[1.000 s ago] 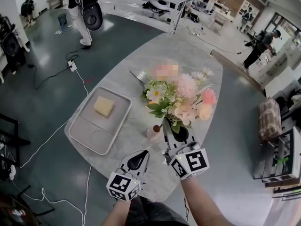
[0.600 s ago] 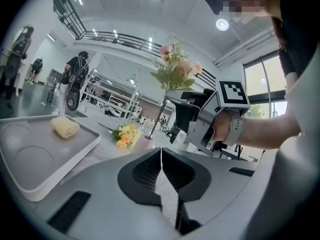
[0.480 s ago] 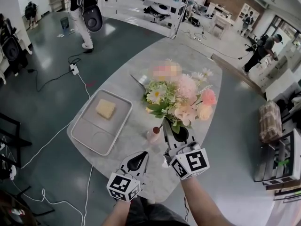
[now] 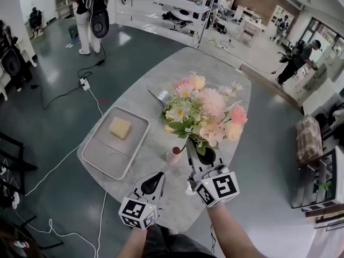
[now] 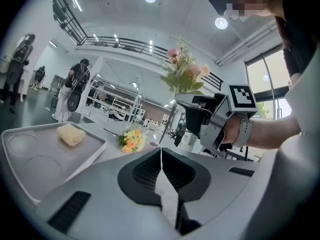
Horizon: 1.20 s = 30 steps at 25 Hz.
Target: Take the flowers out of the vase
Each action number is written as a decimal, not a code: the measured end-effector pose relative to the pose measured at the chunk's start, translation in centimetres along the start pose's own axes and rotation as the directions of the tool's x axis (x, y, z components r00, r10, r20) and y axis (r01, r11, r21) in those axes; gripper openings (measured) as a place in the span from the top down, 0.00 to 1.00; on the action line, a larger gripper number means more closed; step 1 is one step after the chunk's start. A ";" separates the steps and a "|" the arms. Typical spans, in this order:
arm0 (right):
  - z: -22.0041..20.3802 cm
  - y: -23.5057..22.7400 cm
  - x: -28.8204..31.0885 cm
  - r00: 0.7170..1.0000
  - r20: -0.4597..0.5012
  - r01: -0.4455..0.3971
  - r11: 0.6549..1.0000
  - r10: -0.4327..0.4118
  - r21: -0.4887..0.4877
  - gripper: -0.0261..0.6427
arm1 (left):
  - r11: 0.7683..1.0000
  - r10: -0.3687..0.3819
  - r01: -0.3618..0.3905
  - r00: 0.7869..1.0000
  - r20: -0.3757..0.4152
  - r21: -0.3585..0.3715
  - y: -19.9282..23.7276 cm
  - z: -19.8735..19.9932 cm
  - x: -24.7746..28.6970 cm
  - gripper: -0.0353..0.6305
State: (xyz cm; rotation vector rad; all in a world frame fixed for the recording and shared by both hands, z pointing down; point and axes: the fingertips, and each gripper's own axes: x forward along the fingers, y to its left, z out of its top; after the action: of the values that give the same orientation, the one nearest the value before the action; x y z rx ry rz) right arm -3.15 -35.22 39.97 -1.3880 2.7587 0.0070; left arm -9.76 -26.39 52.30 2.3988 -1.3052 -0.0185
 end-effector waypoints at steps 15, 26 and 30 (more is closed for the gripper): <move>0.4 0.5 -2.0 1.000 -0.017 -0.004 1.000 0.004 0.008 0.87 | 1.000 0.026 -0.026 1.000 0.011 -0.005 -0.2 1.1 -1.0 0.92; -0.5 1.6 -6.2 0.998 -0.043 -0.039 0.999 0.040 0.021 0.87 | 0.998 0.058 -0.058 0.998 0.021 -0.038 -2.4 -0.4 -2.6 0.92; -0.7 1.6 -7.5 0.998 -0.049 -0.045 0.999 0.046 0.027 0.87 | 0.997 0.066 -0.064 0.997 0.033 -0.047 -3.1 -0.7 -2.6 0.92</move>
State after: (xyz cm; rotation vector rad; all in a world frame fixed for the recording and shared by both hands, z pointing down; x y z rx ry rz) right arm 0.04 -28.24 41.01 -1.3367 2.8196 -0.0611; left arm -8.59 -22.54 51.34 2.3264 -1.3832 -0.0705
